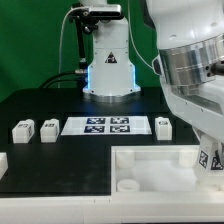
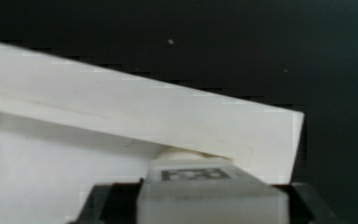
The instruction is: Assemble one leg
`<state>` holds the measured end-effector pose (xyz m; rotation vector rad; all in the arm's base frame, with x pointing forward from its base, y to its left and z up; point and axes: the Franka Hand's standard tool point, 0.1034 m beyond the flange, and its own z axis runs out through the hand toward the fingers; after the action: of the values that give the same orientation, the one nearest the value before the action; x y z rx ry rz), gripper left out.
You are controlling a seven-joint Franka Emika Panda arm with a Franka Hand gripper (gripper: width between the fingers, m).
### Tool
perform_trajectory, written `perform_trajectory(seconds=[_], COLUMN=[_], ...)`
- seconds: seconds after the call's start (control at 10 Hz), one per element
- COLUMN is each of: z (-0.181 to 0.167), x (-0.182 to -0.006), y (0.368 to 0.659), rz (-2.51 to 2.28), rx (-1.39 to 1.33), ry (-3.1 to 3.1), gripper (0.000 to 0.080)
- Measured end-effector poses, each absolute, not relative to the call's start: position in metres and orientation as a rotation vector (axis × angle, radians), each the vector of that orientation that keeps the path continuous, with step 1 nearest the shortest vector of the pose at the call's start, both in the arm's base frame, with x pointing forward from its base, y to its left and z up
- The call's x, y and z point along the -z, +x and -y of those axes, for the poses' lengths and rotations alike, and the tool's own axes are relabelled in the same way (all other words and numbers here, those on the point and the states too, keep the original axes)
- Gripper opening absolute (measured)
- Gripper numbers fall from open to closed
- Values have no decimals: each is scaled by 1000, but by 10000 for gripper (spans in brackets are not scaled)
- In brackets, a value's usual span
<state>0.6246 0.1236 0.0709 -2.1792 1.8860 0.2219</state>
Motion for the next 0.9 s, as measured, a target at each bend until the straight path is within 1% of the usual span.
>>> perform_trajectory(seconds=[0.1, 0.3, 0.4, 0.5, 0.6, 0.7, 0.9], z=[-123, -124, -124, -122, -122, -123, -121], x=[-71, -71, -70, -70, -71, -73, -71], y=[626, 625, 625, 624, 624, 626, 626], rz=[-1970, -1958, -1868, -1748, -1531, -1385, -1133], rx=[-243, -244, -229, -211, -174, -140, -104], ry=[-2088, -2098, -2176, -2271, -2444, -2540, -2655], gripper=[294, 294, 384, 559, 559, 631, 644])
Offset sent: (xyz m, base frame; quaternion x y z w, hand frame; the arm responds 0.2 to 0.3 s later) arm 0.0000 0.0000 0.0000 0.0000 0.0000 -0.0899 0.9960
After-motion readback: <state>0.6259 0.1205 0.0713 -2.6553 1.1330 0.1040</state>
